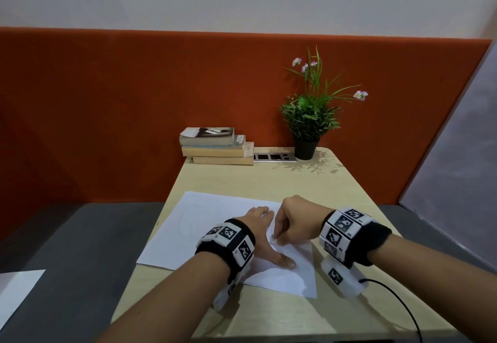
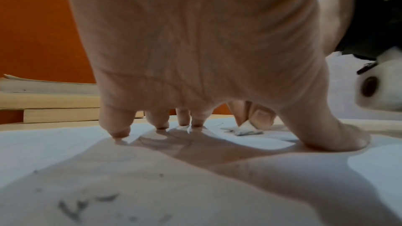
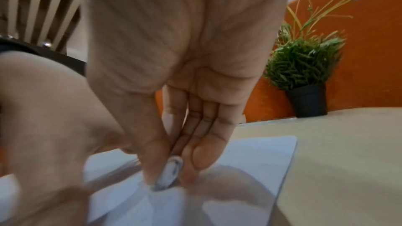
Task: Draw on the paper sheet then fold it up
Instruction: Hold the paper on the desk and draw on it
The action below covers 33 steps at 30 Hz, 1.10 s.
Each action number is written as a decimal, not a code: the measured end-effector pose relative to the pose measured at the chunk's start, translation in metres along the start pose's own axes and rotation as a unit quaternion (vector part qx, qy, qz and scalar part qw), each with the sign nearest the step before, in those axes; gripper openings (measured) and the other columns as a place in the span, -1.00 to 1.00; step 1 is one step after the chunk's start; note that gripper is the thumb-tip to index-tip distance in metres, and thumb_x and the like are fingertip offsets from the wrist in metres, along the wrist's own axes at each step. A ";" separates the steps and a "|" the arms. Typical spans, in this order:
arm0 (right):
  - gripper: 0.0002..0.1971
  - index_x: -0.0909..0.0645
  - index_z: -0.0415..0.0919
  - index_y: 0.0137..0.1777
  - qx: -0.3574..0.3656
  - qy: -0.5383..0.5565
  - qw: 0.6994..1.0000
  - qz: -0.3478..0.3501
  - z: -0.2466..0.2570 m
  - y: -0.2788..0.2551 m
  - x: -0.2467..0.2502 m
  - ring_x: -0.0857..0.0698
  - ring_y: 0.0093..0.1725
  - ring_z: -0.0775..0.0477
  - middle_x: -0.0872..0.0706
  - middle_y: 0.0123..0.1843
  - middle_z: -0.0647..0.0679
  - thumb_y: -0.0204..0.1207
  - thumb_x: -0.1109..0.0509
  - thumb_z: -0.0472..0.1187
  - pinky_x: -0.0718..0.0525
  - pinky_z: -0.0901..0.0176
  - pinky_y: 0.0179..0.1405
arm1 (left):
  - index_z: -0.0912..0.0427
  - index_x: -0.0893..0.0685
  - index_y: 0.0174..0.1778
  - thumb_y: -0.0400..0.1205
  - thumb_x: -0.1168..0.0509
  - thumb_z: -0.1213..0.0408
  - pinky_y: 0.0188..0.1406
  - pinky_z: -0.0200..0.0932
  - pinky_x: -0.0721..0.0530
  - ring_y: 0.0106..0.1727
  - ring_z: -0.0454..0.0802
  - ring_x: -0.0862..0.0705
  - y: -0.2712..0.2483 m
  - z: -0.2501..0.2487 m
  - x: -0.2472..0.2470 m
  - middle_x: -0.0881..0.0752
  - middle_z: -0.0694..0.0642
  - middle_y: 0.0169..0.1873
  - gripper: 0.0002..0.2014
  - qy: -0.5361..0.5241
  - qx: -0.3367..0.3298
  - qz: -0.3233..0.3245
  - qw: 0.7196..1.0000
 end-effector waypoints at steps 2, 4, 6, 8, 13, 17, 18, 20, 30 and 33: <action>-0.92 -0.91 -0.10 -0.13 -0.010 -0.021 0.999 -0.034 -0.003 0.009 0.007 -0.84 -0.13 -0.01 -0.89 -0.18 0.04 0.40 -0.61 -0.18 -0.87 0.04 -0.02 | -0.03 0.14 0.81 0.43 -0.44 -0.43 0.66 0.08 -0.19 0.78 -0.03 0.00 0.001 0.000 0.000 0.17 -0.09 0.79 0.22 0.002 0.000 0.003 1.000; -0.92 -0.91 -0.12 -0.13 -0.022 -0.027 0.997 -0.069 -0.005 0.017 0.016 -0.84 -0.14 -0.03 -0.89 -0.18 0.00 0.43 -0.58 -0.20 -0.87 0.07 -0.05 | -0.02 0.17 0.81 0.42 -0.43 -0.46 0.68 0.08 -0.15 0.78 -0.05 0.03 0.001 0.000 -0.001 0.18 -0.10 0.79 0.25 0.000 0.004 0.002 1.000; -0.91 -0.91 -0.17 -0.11 -0.028 -0.025 0.996 -0.081 -0.006 0.022 0.018 -0.84 -0.13 -0.06 -0.90 -0.16 -0.06 0.46 -0.58 -0.23 -0.85 0.11 -0.09 | -0.01 0.19 0.81 0.41 -0.42 -0.48 0.69 0.07 -0.12 0.78 -0.06 0.06 0.002 0.001 -0.001 0.19 -0.09 0.79 0.27 0.000 0.007 -0.001 1.000; -0.92 -0.91 -0.17 -0.13 -0.035 -0.015 0.996 -0.077 -0.006 0.019 0.015 -0.85 -0.14 -0.07 -0.89 -0.17 -0.06 0.44 -0.58 -0.23 -0.87 0.07 -0.09 | -0.01 0.18 0.81 0.41 -0.43 -0.47 0.69 0.08 -0.12 0.78 -0.06 0.06 0.002 0.002 -0.001 0.18 -0.09 0.79 0.26 -0.001 0.006 -0.001 1.000; -0.92 -0.92 -0.10 -0.11 -0.007 0.027 1.000 0.001 0.000 -0.007 -0.003 -0.86 -0.12 0.00 -0.90 -0.17 0.05 0.41 -0.64 -0.17 -0.88 0.06 -0.05 | -0.01 0.13 0.81 0.42 -0.44 -0.44 0.66 0.07 -0.19 0.78 -0.05 0.01 0.002 0.000 -0.001 0.18 -0.09 0.79 0.23 0.003 0.004 -0.004 1.000; -0.92 -0.91 -0.09 -0.12 -0.009 -0.001 0.999 -0.034 -0.004 0.003 0.009 -0.85 -0.14 -0.01 -0.89 -0.19 0.05 0.42 -0.62 -0.15 -0.88 0.05 -0.06 | 0.01 0.16 0.81 0.40 -0.43 -0.47 0.68 0.07 -0.17 0.78 -0.07 0.02 0.004 0.002 -0.002 0.19 -0.08 0.79 0.26 0.005 0.004 -0.003 1.000; -0.92 -0.91 -0.11 -0.12 -0.016 -0.010 0.998 -0.052 -0.007 0.008 0.014 -0.85 -0.15 -0.02 -0.89 -0.18 0.03 0.43 -0.60 -0.17 -0.88 0.06 -0.06 | 0.02 0.17 0.81 0.40 -0.43 -0.48 0.69 0.07 -0.16 0.78 -0.08 0.04 0.004 0.002 -0.003 0.20 -0.09 0.79 0.28 0.004 0.006 -0.002 1.000; -0.90 -0.90 -0.18 -0.09 -0.027 -0.026 0.996 -0.079 -0.010 0.016 0.018 -0.83 -0.12 -0.03 -0.89 -0.14 -0.01 0.47 -0.56 -0.25 -0.86 0.10 -0.06 | 0.04 0.19 0.81 0.39 -0.42 -0.49 0.70 0.06 -0.15 0.78 -0.11 0.05 0.004 0.003 -0.003 0.21 -0.11 0.78 0.29 0.002 0.010 -0.001 1.000; -0.85 -0.91 -0.09 -0.08 -0.007 -0.006 1.000 -0.014 -0.012 -0.006 0.007 -0.83 -0.12 0.05 -0.88 -0.16 0.08 0.44 -0.65 -0.05 -0.81 0.19 -0.10 | 0.08 0.18 0.80 0.40 -0.41 -0.49 0.68 0.07 -0.19 0.78 -0.07 0.04 0.006 0.002 -0.002 0.21 -0.08 0.78 0.29 0.020 0.011 0.002 1.000; -0.85 -0.90 -0.20 0.00 -0.028 -0.037 0.997 -0.067 -0.014 0.004 0.021 -0.82 -0.07 -0.03 -0.89 -0.08 -0.04 0.52 -0.58 -0.17 -0.69 0.28 -0.15 | 0.08 0.17 0.80 0.41 -0.42 -0.48 0.69 0.08 -0.19 0.78 -0.06 0.03 0.005 0.000 -0.001 0.20 -0.08 0.79 0.28 0.017 0.011 0.002 1.000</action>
Point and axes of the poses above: each hand's wrist, its own y-axis towards the middle knuckle, its own x-axis out of the back of the hand, z = x × y, the point moved 5 cm from there along y, towards the middle knuckle
